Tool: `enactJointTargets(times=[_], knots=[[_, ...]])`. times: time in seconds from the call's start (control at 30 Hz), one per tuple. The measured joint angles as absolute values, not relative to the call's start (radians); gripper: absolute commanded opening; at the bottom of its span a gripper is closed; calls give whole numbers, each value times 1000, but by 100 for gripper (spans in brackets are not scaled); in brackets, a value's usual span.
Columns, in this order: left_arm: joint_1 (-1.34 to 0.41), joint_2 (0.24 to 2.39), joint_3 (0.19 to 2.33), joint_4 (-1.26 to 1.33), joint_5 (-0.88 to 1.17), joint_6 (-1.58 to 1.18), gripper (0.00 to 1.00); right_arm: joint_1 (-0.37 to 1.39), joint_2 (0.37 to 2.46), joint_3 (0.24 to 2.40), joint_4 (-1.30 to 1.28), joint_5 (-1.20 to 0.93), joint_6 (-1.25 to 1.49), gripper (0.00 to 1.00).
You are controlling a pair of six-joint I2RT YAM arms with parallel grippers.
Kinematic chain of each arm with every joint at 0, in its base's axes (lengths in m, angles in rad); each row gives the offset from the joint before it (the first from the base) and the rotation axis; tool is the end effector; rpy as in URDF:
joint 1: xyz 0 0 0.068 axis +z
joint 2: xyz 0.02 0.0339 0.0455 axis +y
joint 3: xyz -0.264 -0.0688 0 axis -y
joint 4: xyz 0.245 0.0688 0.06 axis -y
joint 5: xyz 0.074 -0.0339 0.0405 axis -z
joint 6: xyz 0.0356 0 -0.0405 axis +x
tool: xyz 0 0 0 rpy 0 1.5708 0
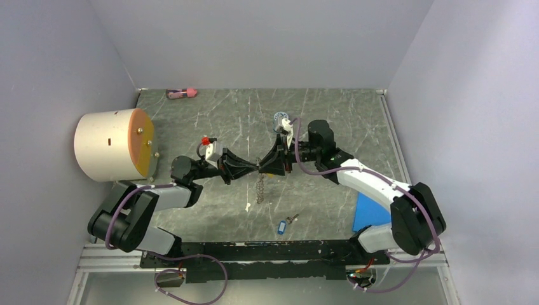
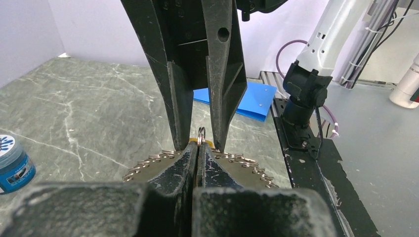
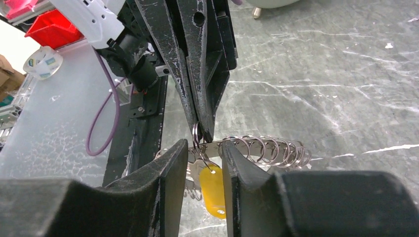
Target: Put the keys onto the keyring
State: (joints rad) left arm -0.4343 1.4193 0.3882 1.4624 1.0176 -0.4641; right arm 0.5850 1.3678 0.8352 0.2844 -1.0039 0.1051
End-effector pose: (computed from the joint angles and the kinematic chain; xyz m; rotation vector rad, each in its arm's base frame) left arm 0.2066 -0.1292 0.2339 0.9549 1.1302 -1.3171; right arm 0.2323 0.1899 0.2765 -1.1537 1.5380 1.3786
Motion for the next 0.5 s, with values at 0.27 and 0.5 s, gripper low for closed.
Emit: enactJointTargets(times=[0.27,0.5], knots=[[-428,1417,389,1463,1016,-467,2,590,1375,859,276,-1007,97,3],[-426,1417,389,1463,1015,-476,3,590,1375,871,245,-1007,73,0]])
